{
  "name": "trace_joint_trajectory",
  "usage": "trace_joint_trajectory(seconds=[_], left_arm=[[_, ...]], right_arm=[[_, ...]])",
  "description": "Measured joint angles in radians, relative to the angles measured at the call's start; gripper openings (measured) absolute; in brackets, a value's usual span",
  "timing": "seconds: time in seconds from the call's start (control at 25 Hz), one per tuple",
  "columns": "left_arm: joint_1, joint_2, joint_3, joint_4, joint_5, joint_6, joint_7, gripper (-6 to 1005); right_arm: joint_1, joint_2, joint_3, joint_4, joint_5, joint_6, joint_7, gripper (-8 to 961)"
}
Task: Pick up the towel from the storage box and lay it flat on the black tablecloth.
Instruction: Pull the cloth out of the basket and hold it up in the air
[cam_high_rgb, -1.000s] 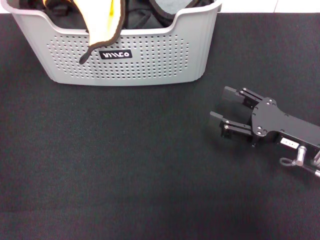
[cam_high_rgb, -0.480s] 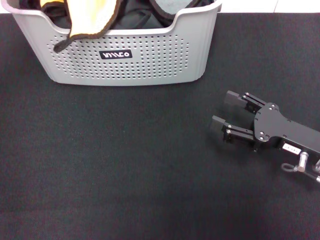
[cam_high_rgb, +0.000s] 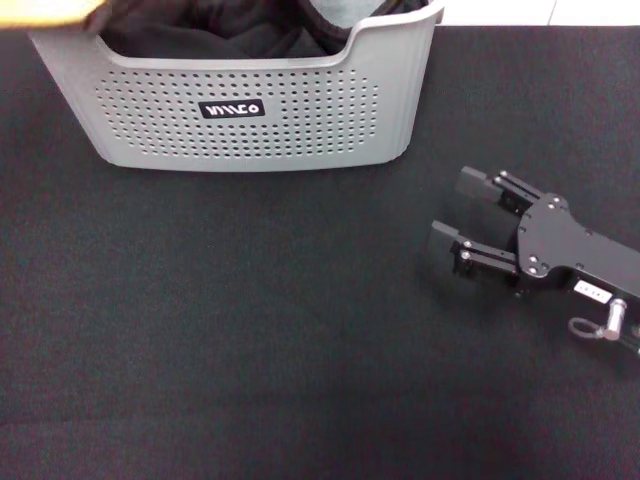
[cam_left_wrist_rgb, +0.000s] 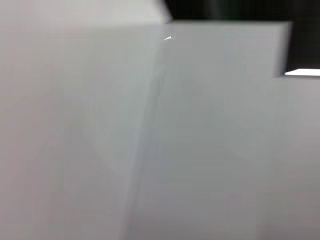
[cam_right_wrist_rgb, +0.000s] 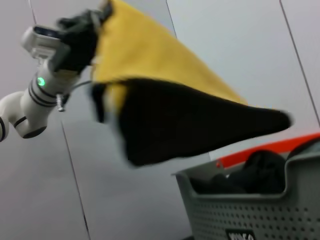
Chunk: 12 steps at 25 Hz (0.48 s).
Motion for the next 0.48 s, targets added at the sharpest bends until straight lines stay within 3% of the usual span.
trace_joint_trajectory(seconds=[0.16, 0.48], left_arm=[[0.008, 0.026, 0.006, 0.003, -0.094, 0.114, -0.023, 30], [0.032, 0.014, 0.007, -0.024, -0.085, 0.132, -0.038, 29]], right_arm=[[-0.004, -0.001, 0.02, -0.002, 0.0, -0.042, -0.047, 859], [-0.019, 0.006, 0.029, -0.064, 0.0, -0.092, -0.314, 845]])
